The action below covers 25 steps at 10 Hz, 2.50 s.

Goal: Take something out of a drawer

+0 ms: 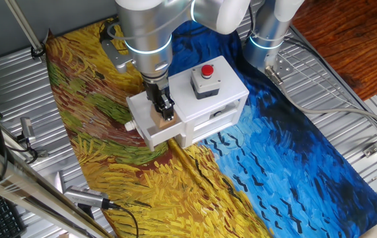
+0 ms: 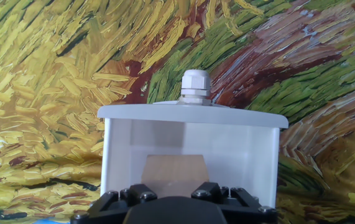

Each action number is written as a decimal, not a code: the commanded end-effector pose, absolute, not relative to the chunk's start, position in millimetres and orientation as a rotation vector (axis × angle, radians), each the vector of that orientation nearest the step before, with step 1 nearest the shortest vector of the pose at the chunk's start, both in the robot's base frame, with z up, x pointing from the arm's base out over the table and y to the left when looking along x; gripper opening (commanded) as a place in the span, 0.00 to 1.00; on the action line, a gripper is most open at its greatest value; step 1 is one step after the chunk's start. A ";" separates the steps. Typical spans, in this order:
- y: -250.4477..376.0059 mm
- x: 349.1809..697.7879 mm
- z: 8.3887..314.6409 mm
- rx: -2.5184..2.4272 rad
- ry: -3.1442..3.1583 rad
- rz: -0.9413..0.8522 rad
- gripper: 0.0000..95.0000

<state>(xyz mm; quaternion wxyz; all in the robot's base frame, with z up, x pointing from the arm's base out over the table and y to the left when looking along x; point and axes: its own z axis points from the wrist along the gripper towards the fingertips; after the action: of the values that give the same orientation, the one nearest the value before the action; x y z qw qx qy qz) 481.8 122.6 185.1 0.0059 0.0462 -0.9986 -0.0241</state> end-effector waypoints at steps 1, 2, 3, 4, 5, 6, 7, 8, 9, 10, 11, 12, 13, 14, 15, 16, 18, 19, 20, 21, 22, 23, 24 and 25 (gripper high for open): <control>122.7 481.6 186.1 0.144 -3.124 -0.076 0.00; 122.7 481.6 186.1 0.144 -3.124 -0.076 0.00; 105.8 496.8 204.9 0.434 -3.090 -0.078 0.00; 105.6 497.1 203.3 0.440 -3.090 -0.077 0.00; 105.6 496.9 202.2 0.444 -3.091 -0.076 0.00; 105.5 497.1 200.7 0.455 -3.092 -0.072 0.00; 105.5 497.2 200.7 0.457 -3.091 -0.071 0.00; 105.6 497.2 200.7 0.460 -3.089 -0.071 0.00; 105.6 497.2 200.6 0.467 -3.087 -0.065 0.00; 105.6 497.3 200.7 0.474 -3.087 -0.063 0.00; 105.8 497.8 200.9 0.482 -3.085 -0.061 0.00; 106.0 498.9 201.6 0.490 -3.082 -0.056 0.00; 106.0 500.7 204.1 0.499 -3.077 -0.057 0.00; 104.8 503.1 208.0 0.515 -3.072 -0.057 0.00; 102.6 507.1 215.0 0.537 -3.061 -0.057 0.00; 101.6 508.5 218.5 0.544 -3.054 -0.060 0.00; 97.6 511.8 232.2 0.612 -3.026 -0.064 0.00; 96.4 510.3 237.1 0.640 -3.008 -0.063 0.00; 95.9 509.7 238.8 0.663 -2.996 -0.064 0.00; 95.9 509.7 238.8 0.682 -2.991 -0.061 0.00; 95.9 509.7 238.8 0.685 -2.992 -0.064 0.00; 95.9 509.7 238.8 0.686 -2.990 -0.064 0.00; 95.9 509.7 238.8 0.685 -2.991 -0.064 0.00; 95.9 509.7 238.8 0.671 -3.001 -0.065 0.00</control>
<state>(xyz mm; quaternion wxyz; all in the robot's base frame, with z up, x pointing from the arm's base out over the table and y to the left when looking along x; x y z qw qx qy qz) 510.6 96.1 239.3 0.0337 0.2176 -0.9752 -0.0209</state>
